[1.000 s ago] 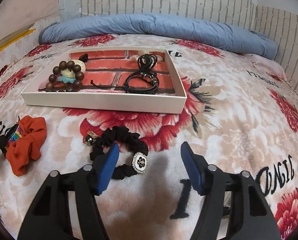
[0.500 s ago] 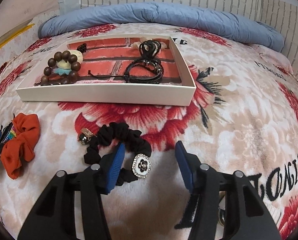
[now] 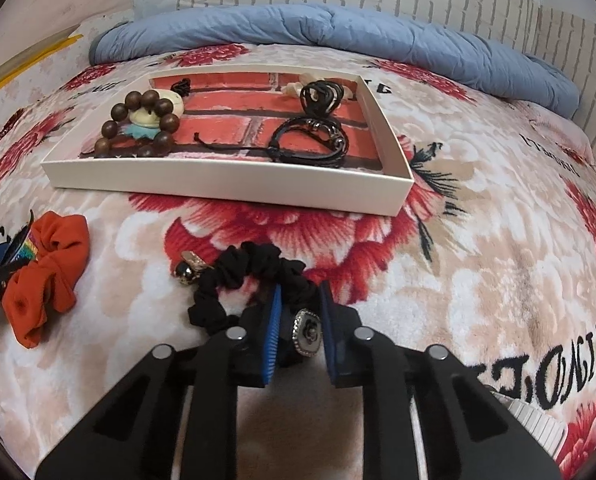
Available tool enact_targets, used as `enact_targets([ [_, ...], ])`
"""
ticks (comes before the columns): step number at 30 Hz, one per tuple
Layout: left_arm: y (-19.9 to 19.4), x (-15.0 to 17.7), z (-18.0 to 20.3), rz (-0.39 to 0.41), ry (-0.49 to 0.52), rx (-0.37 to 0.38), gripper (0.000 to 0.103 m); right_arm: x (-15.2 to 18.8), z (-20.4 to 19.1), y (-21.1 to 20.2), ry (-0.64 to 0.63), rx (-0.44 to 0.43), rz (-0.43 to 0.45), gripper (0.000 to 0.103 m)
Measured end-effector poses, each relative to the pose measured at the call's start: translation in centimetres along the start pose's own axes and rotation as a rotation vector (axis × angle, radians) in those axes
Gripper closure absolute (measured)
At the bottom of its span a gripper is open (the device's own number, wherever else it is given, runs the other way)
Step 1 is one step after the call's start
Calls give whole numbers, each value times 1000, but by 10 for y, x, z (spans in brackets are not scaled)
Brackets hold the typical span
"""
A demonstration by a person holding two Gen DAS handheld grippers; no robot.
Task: Organize jewelry
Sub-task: 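Grasp the rainbow claw clip with left tool while right tool grasps black charm scrunchie, then carry clip with left tool into the tray and open while right tool releases scrunchie there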
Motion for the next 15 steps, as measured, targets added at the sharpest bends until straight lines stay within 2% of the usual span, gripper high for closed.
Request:
enact_targets([
  [1,0,0,-1,3,-4,-3,43,0,0,0,3,-2,2,87],
  [5,-3,-1,-6,17,-29,-5,61,0,1,-1,7,-4,7,89],
  [15,-10,-2,-12,37,-56,29,62,-2,8,-15,40,-4,53,91],
])
Point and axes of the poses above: each gripper's, at about its wrist camera, not at the fingertips, and y roughly the way its jaws point, z to its right, x to its underside, the point moved 5 cm from there along y, roughly the way its jaws point, and after that the axes turned 3 degrees about x, right-handed, at the moved point
